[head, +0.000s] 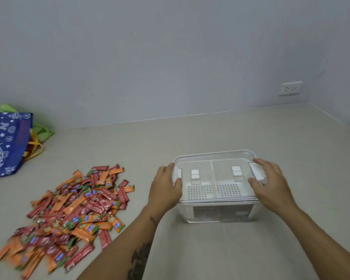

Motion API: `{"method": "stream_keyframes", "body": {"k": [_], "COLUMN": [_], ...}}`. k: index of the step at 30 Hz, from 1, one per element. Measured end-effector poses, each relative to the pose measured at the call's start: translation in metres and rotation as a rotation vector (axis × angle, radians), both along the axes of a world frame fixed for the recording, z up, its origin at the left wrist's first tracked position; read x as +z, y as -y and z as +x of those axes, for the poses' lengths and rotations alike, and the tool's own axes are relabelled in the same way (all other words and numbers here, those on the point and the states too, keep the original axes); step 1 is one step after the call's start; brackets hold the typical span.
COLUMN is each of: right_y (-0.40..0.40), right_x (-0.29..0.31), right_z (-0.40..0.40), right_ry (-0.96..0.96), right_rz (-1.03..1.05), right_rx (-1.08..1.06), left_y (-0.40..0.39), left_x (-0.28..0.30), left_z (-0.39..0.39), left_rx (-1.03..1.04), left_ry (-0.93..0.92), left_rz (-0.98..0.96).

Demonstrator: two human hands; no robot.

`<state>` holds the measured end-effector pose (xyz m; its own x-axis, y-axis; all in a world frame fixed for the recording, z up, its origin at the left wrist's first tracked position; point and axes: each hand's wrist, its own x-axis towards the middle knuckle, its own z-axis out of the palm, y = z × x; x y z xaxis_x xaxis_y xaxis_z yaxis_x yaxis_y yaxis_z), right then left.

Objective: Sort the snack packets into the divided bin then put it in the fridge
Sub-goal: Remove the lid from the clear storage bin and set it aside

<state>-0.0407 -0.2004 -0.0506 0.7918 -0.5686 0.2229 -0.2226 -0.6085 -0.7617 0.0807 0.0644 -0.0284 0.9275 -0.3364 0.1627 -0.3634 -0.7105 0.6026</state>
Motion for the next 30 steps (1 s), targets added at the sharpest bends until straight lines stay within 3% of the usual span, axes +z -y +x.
{"method": "stream_keyframes", "body": {"k": [12, 22, 30], "right_y": [-0.127, -0.160, -0.170], "right_x": [0.003, 0.011, 0.023], "right_z": [0.074, 0.093, 0.109], "right_ry": [-0.178, -0.268, -0.233], "right_rz": [-0.092, -0.106, -0.258], "right_rx": [0.091, 0.078, -0.140], "left_y": [-0.126, -0.157, -0.155], "left_x": [-0.012, -0.022, -0.023], "left_z": [0.056, 0.082, 0.084], "left_rx": [0.214, 0.249, 0.207], "left_ry": [-0.041, -0.008, 0.101], "left_rz": [-0.224, -0.349, -0.231]}}
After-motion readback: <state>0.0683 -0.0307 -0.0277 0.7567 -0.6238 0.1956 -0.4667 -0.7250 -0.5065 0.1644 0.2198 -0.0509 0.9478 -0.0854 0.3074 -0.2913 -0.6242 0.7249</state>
